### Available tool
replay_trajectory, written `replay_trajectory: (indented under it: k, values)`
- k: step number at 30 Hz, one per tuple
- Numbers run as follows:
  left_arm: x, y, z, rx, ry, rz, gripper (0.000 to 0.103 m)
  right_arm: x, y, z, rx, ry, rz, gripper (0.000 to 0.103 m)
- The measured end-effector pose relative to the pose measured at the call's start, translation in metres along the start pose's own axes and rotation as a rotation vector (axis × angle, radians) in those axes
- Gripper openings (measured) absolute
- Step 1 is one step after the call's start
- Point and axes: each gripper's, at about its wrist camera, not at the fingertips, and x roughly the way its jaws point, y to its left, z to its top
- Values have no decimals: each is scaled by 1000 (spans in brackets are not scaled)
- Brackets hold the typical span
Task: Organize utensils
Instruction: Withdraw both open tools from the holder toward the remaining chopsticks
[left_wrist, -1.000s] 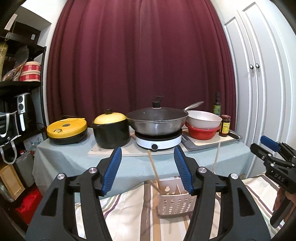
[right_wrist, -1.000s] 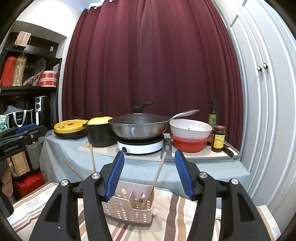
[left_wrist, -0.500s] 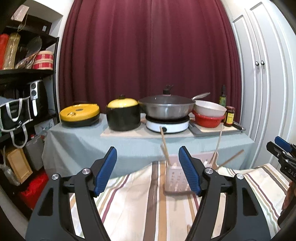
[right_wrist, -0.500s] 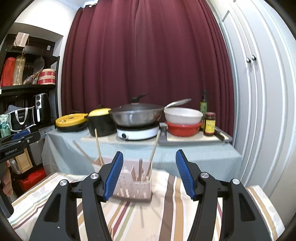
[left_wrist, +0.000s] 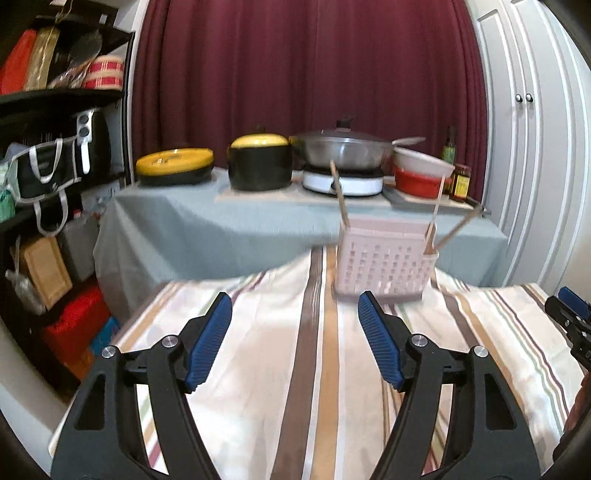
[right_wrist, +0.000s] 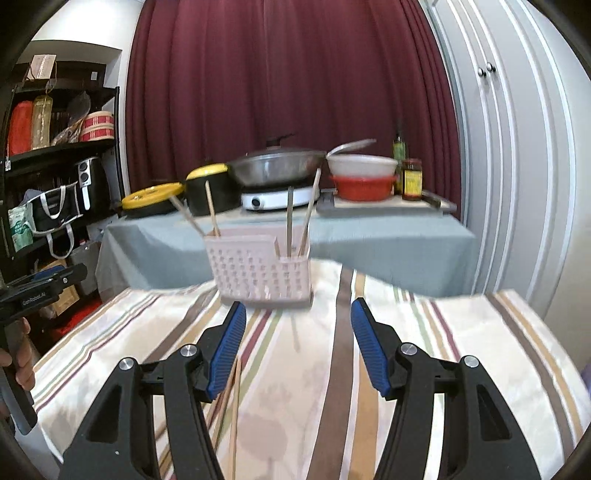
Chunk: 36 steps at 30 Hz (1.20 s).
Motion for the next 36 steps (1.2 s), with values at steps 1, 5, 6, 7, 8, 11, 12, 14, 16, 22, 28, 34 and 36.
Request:
replay_trajectory:
  k: [1,5,6,7,8,11,12,14,16,22,28,34,36]
  values:
    - [-1,1,-9,-1,13,2,69,-1,0,-6,1,10,0,58]
    - [-5,1,-36,-6,64,-3,69,-8,3,-32,10,49,11,58]
    - [-6,1,-45,-4,81,-4,69,-10,5,-39,5,59,11,58]
    - [-7,0,-50,-4,91,-4,69,-12,7,-45,5,68,16,58]
    - [-9,-2,-58,0,104,-6,69,-13,8,-49,4,75,23,58]
    - [-15,-5,-77,9,131,-19,69,-19,13,-66,-12,95,36,56]
    - [-16,-6,-84,15,140,-22,69,-21,15,-73,-13,105,44,54]
    - [-20,-8,-96,21,158,-26,69,-22,18,-84,-17,126,59,49]
    - [-21,-11,-105,23,176,-33,69,-22,22,-96,-24,152,76,46]
    - [-25,-18,-134,26,219,-50,68,-18,35,-124,-48,210,126,38]
    - [-28,-29,-152,37,244,-74,68,-9,40,-139,-67,256,150,16]
    - [-29,-43,-165,55,262,-103,58,-15,37,-141,-75,240,132,7]
    - [-29,-49,-168,68,268,-111,55,-16,35,-142,-72,237,129,7]
